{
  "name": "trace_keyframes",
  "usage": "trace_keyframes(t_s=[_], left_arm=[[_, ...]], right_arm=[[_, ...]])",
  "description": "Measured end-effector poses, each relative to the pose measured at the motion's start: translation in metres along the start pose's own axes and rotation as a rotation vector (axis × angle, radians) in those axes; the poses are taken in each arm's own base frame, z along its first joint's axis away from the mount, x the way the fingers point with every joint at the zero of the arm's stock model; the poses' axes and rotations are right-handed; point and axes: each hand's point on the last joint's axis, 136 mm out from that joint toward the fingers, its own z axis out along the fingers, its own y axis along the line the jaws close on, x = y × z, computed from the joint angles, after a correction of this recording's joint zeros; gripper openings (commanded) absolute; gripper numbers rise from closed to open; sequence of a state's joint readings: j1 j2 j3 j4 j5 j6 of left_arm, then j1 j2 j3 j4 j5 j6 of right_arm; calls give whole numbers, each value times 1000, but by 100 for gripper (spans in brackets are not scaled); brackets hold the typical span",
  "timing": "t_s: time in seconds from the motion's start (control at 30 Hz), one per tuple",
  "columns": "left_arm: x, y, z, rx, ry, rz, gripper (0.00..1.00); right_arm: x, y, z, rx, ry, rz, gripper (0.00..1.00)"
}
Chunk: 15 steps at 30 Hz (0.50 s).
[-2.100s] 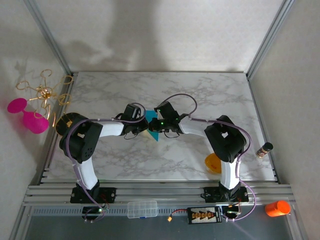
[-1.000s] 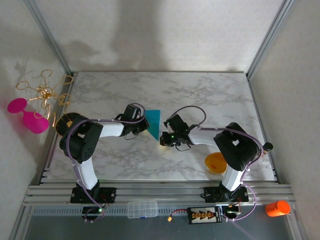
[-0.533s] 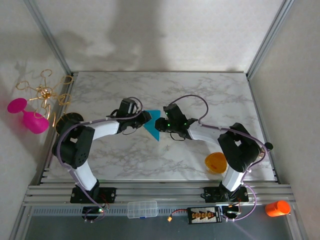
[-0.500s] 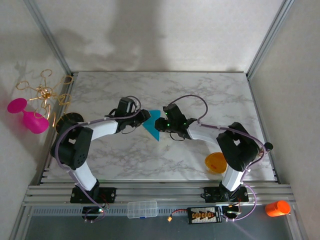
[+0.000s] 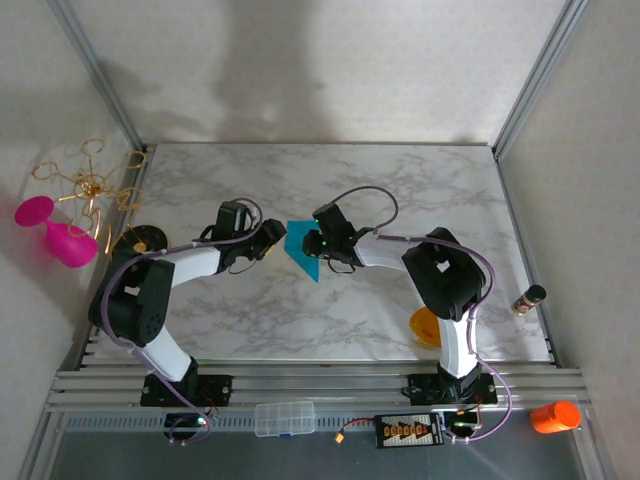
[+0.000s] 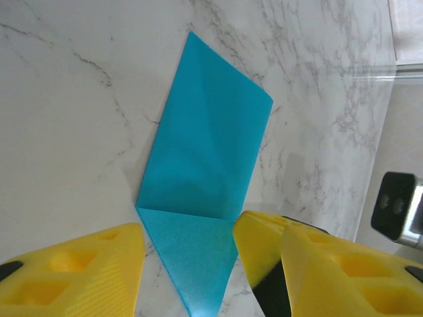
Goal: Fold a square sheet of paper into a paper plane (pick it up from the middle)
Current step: Third fold the triangle at the center of the table.
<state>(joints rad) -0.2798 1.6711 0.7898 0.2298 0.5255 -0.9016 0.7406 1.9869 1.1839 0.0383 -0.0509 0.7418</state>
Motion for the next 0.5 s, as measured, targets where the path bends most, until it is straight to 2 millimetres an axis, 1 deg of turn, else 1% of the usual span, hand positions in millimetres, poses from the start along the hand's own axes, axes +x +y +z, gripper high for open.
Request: trace_keyframes(t_s=[0.1,0.17,0.23,0.37,0.43,0.47,0.5], left_arm=[[3,6,5,-9,18,-21,54],[5,9,8,-16,28,-29,52],[6,11,11,-20,38,-32,47],[10,8,18,-16,64,-31,36],[13,7,20,-16,75,-22,32],[15,6,20,-18,80,-20,31],[16,6,21,-20,85,-18,33]], right_arm=[[5,-10,8,28,16,16,24],[2,-7,7,23,9,24,24],[2,-8,8,23,10,35,25],[3,-8,8,21,9,39,25],[2,-9,8,19,7,40,25],[2,-9,8,18,5,40,25],[2,-9,8,16,5,41,25]])
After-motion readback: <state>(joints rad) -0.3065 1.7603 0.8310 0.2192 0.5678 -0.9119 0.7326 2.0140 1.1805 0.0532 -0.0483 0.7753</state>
